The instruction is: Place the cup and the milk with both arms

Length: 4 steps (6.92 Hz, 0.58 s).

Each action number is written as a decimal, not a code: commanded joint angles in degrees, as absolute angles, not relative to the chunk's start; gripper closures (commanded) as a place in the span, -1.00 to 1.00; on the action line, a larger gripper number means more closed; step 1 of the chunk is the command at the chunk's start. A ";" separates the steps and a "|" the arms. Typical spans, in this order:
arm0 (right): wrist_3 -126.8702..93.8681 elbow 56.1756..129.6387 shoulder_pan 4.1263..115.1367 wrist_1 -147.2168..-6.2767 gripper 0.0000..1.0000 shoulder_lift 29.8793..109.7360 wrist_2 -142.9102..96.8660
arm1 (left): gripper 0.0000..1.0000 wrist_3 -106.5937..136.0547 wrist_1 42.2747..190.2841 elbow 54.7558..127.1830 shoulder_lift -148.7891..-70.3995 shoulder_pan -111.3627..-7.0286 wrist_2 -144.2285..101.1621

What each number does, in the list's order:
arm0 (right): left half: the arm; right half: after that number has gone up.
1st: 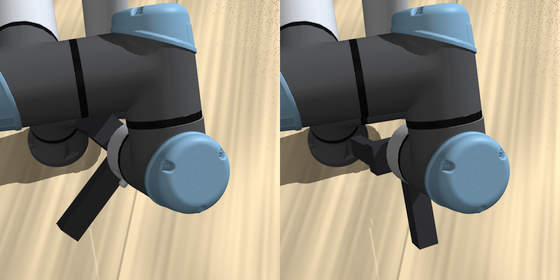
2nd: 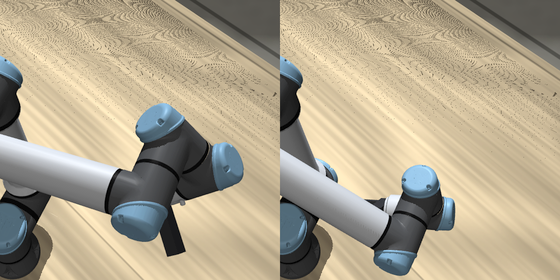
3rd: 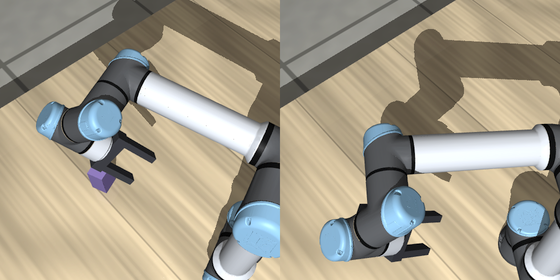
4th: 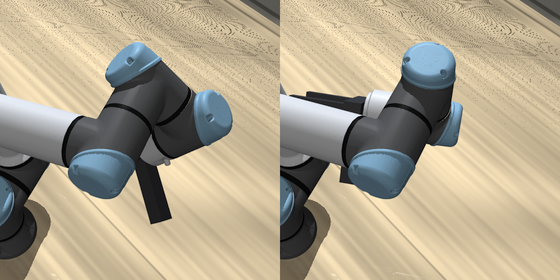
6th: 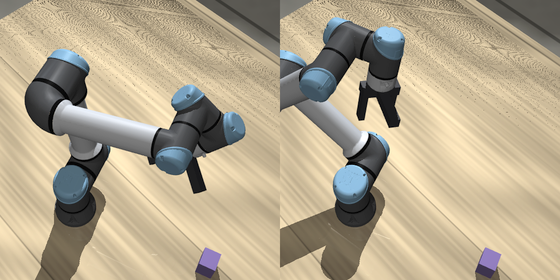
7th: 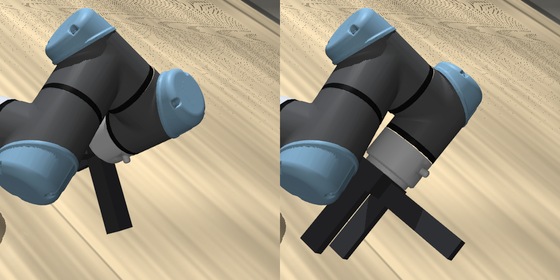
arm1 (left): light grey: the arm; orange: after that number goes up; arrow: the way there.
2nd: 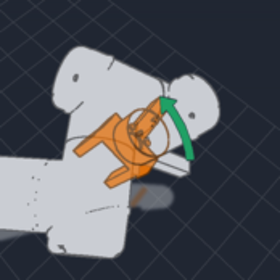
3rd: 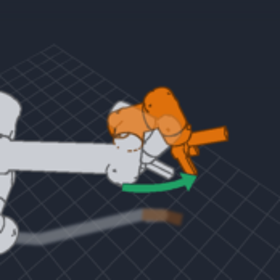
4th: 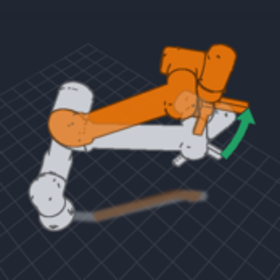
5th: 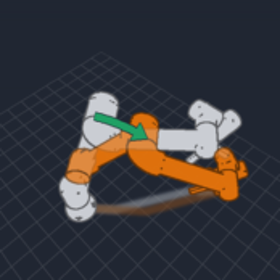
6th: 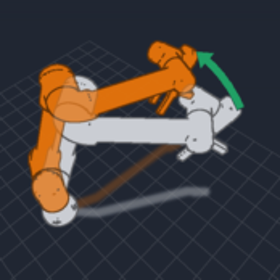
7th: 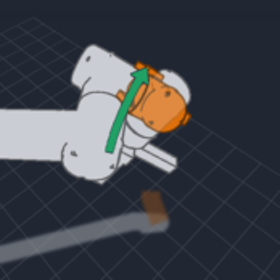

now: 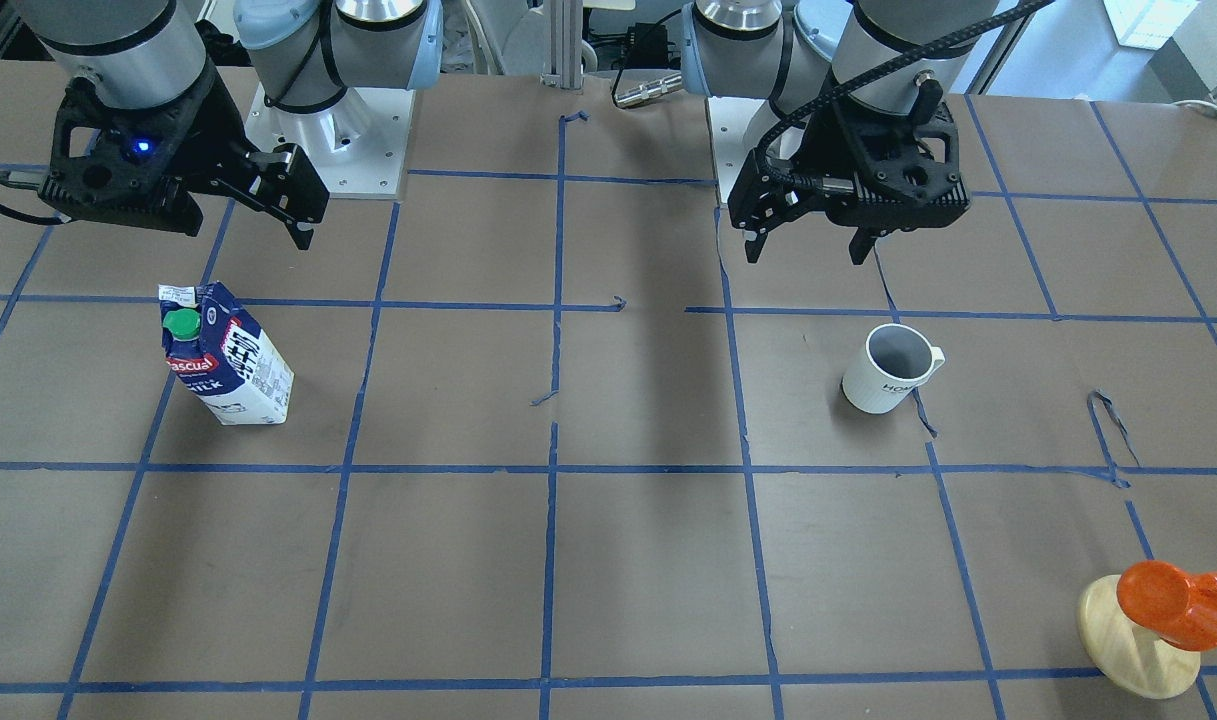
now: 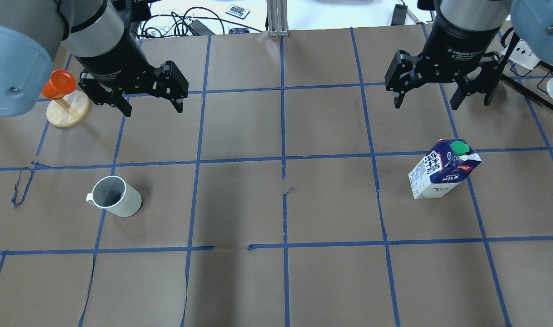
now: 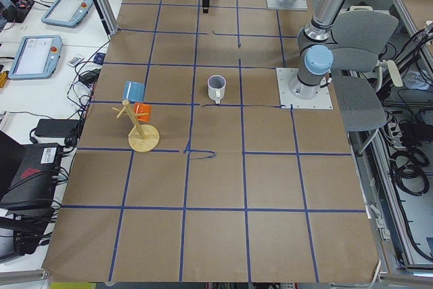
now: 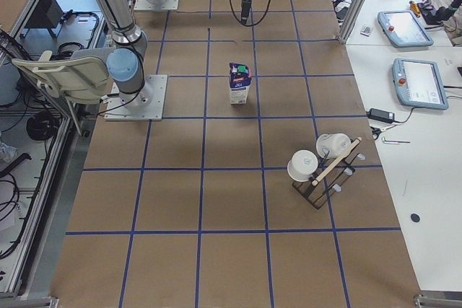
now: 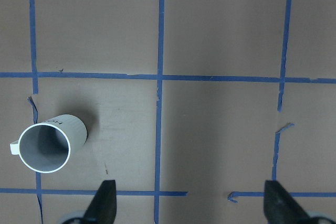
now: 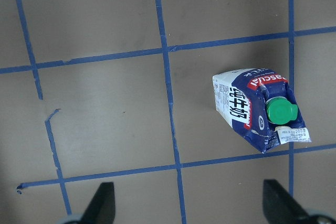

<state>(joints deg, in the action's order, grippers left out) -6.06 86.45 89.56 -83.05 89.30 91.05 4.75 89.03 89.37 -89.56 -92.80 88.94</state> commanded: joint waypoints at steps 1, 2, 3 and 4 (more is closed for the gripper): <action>-6.06 86.48 89.56 -83.14 -1.00 89.30 90.97 | -1.00 4.75 89.03 89.38 -89.56 -92.81 88.95; -6.06 86.48 89.56 -83.06 -1.00 89.30 90.88 | -1.00 4.75 89.03 89.47 -89.47 -92.81 88.95; -5.98 86.48 89.47 -83.14 -1.00 89.30 91.05 | -1.00 4.75 89.03 89.56 -89.47 -92.81 88.95; -6.06 86.48 89.30 -83.06 -1.00 89.30 91.23 | -1.00 4.75 89.03 89.56 -89.39 -92.81 88.95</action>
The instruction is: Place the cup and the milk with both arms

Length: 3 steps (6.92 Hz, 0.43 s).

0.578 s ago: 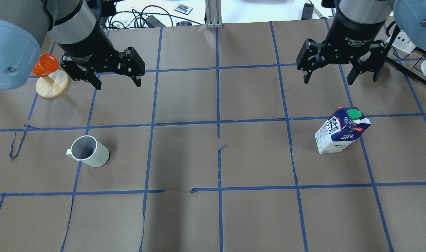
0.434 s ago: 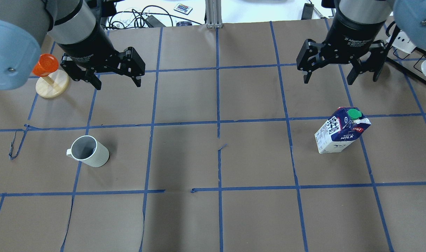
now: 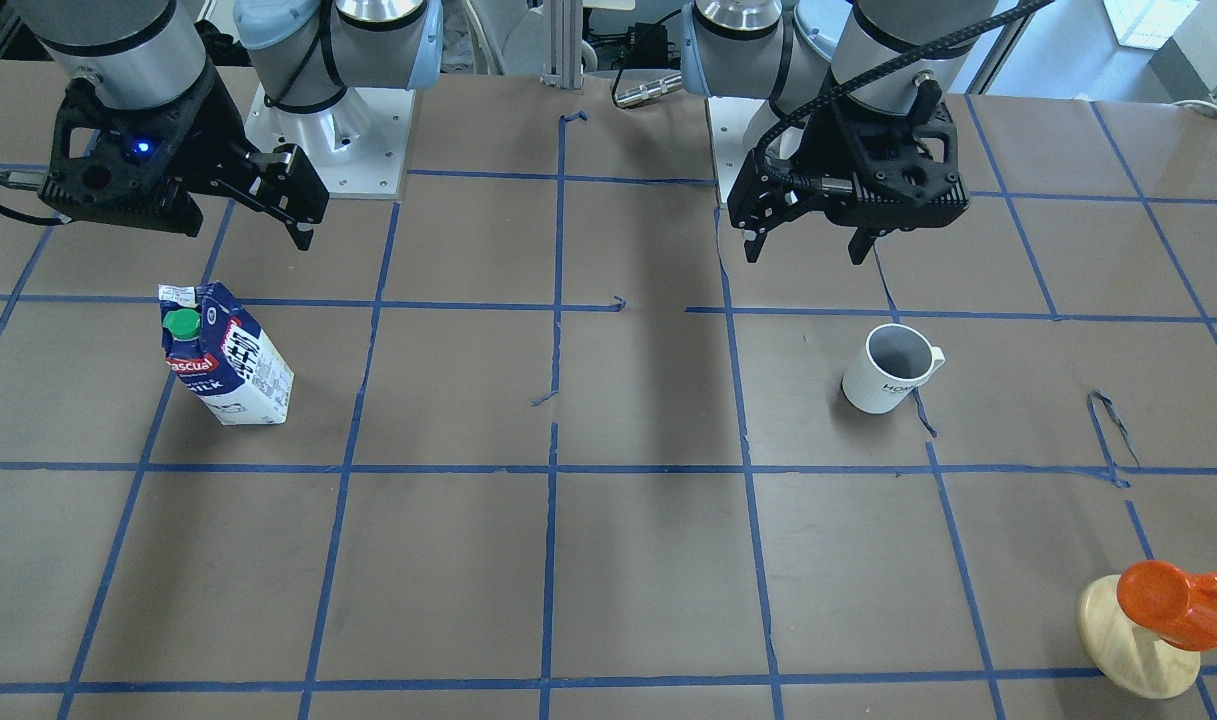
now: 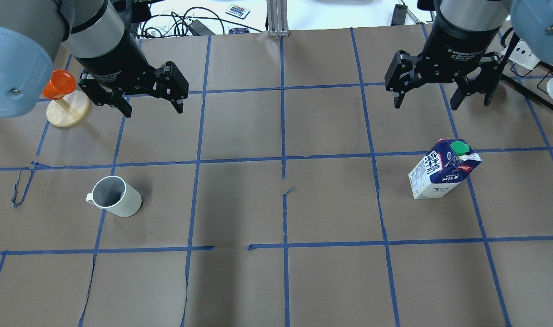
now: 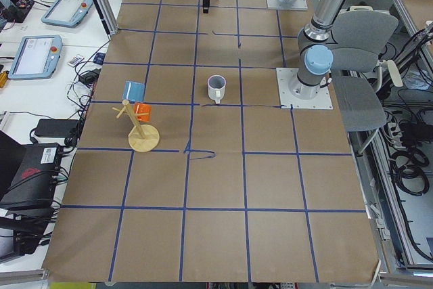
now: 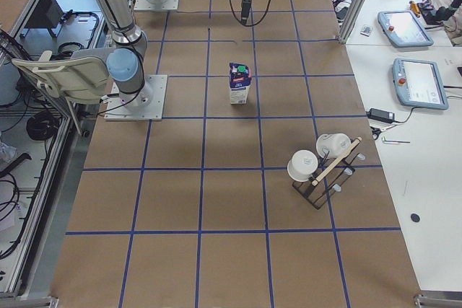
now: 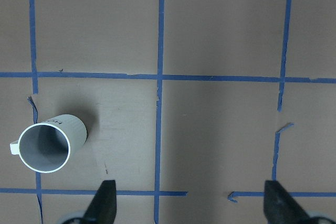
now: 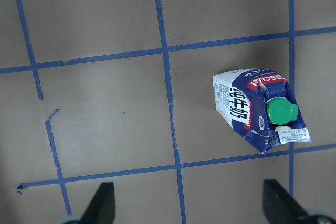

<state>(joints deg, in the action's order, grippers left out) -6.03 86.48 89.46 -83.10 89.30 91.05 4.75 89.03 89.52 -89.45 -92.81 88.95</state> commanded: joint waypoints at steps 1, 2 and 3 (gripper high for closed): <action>-6.06 86.48 89.12 -83.14 -1.00 89.30 91.23 | -1.00 4.75 89.03 89.56 -89.38 -92.81 88.95; -6.06 86.48 89.38 -83.14 -1.00 89.30 91.06 | -1.00 4.75 89.03 89.65 -89.38 -92.73 88.95; -5.98 86.48 89.38 -83.14 -1.00 89.30 91.14 | -1.00 4.75 89.03 89.65 -89.38 -92.72 88.95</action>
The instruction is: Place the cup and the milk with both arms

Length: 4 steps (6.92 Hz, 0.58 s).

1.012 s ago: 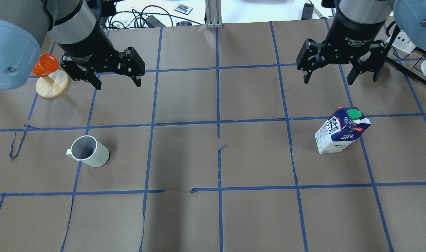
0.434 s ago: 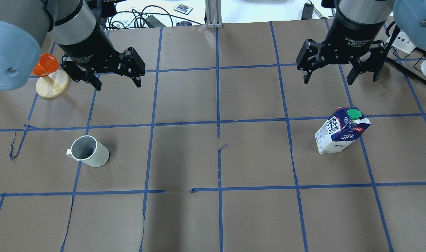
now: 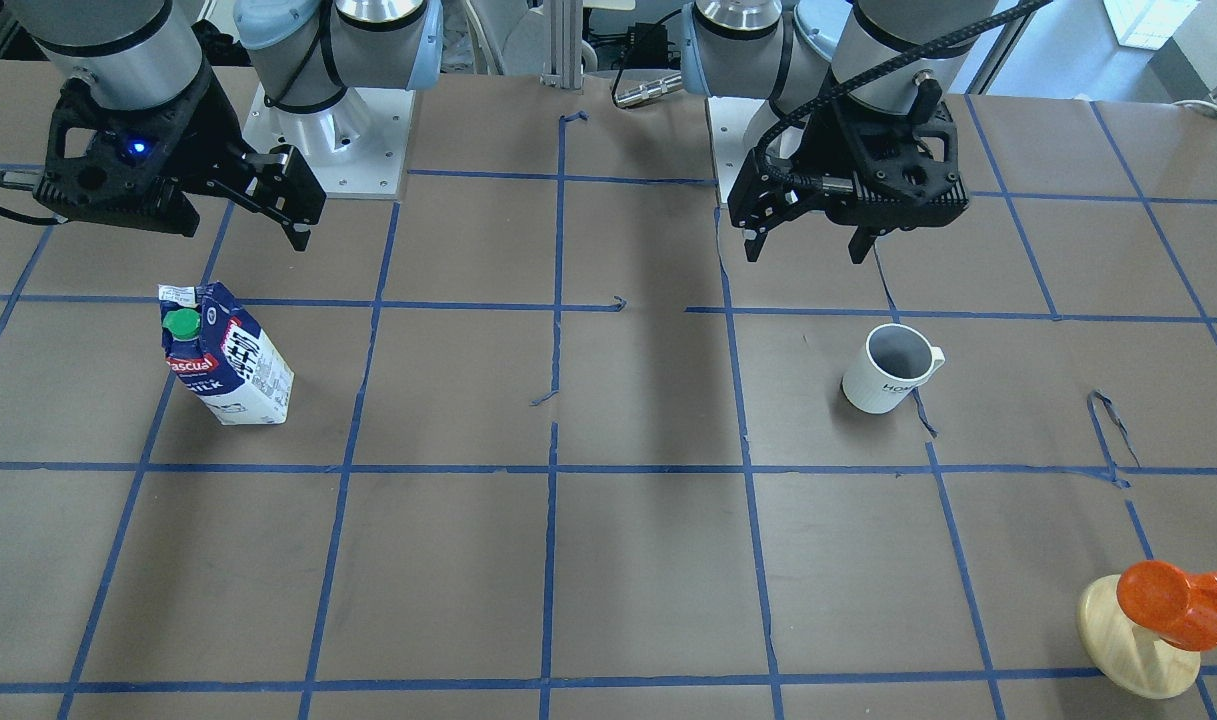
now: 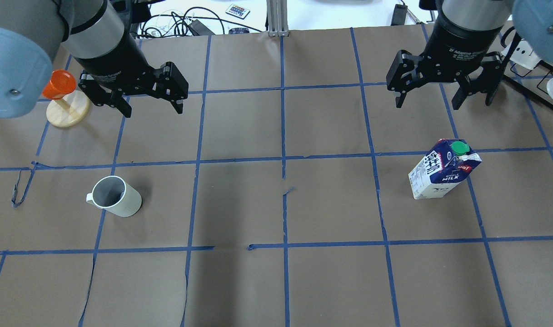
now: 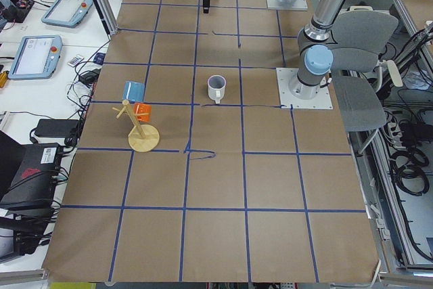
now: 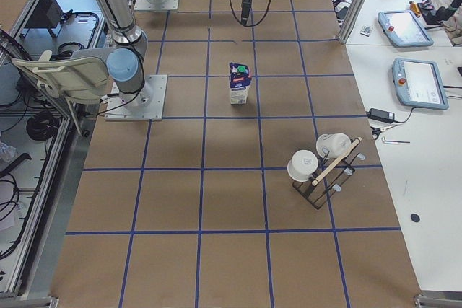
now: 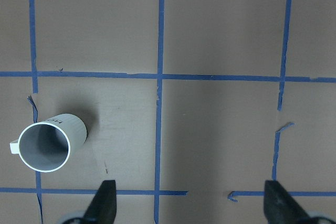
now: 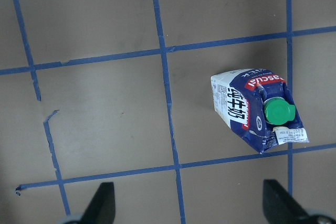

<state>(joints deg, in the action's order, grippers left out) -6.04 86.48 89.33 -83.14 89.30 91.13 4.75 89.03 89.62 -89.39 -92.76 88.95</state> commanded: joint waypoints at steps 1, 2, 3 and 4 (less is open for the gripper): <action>-5.98 86.48 89.21 -83.14 -1.00 89.30 91.14 | -1.00 4.75 89.03 89.65 -89.30 -92.81 88.95; -5.98 86.48 89.38 -83.14 -1.00 89.30 91.23 | -1.00 4.75 89.03 89.65 -89.30 -92.81 88.95; -5.98 86.48 89.21 -83.14 -1.00 89.30 91.14 | -1.00 4.75 89.03 89.74 -89.30 -92.81 89.03; -5.98 86.48 89.38 -83.14 -1.00 89.30 91.06 | -1.00 4.75 89.03 89.65 -89.38 -92.81 88.69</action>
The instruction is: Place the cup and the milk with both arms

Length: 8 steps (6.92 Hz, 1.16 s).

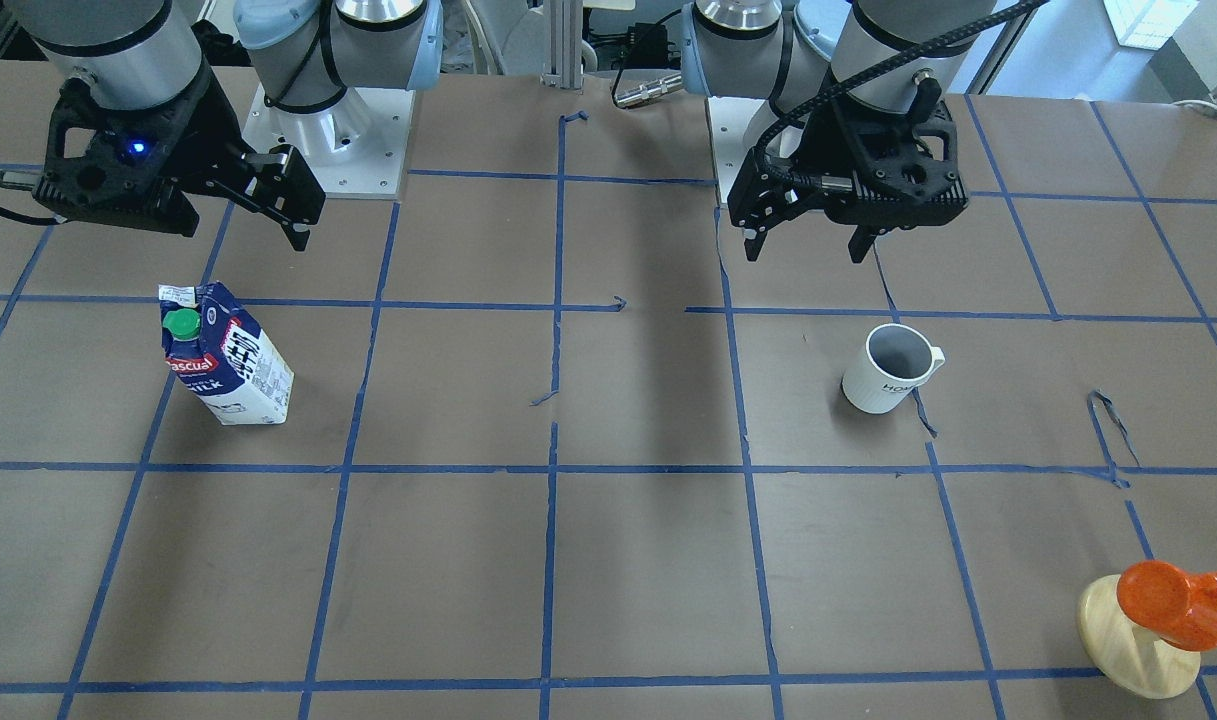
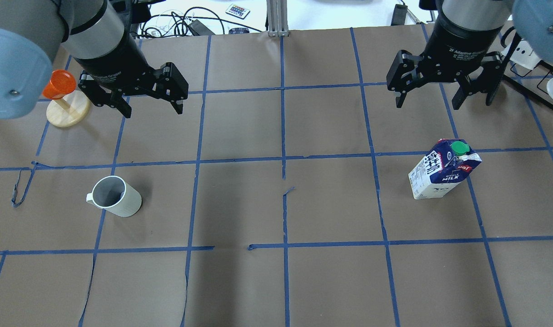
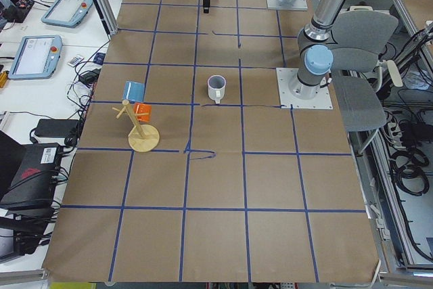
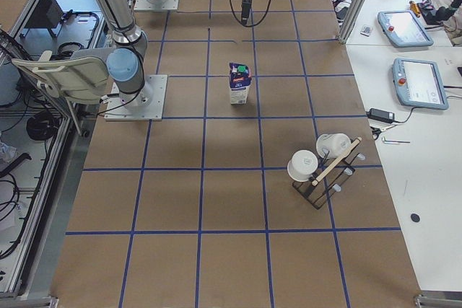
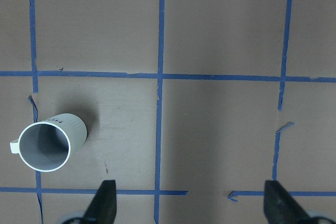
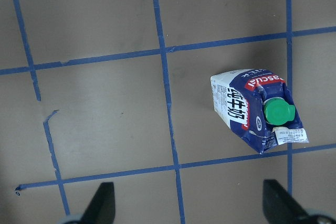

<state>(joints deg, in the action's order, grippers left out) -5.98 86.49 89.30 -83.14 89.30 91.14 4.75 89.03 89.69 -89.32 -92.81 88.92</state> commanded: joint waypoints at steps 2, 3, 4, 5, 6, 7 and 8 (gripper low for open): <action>-6.15 86.48 89.47 -83.14 -1.00 89.30 91.06 | -1.00 4.75 89.03 89.74 -89.38 -92.81 88.60; -6.07 86.48 89.39 -83.14 -1.00 89.30 91.14 | -1.00 4.66 89.03 89.65 -89.65 -92.73 88.16; -6.15 86.48 89.56 -83.14 -1.00 89.30 90.97 | -1.00 4.75 89.12 89.65 -89.56 -92.81 88.33; -6.07 86.48 89.56 -83.14 -1.00 89.30 90.97 | -1.00 4.75 89.03 89.65 -89.56 -92.81 88.33; -6.06 86.48 89.56 -83.14 -1.00 89.30 90.97 | -1.00 4.66 89.12 89.65 -89.56 -92.73 88.42; -5.98 86.48 89.47 -83.14 -1.00 89.30 91.05 | -1.00 3.35 89.12 89.56 -89.56 -92.38 88.33; -5.98 86.48 89.56 -83.14 -1.00 89.30 91.05 | -1.00 2.47 89.21 89.65 -89.56 -92.20 88.94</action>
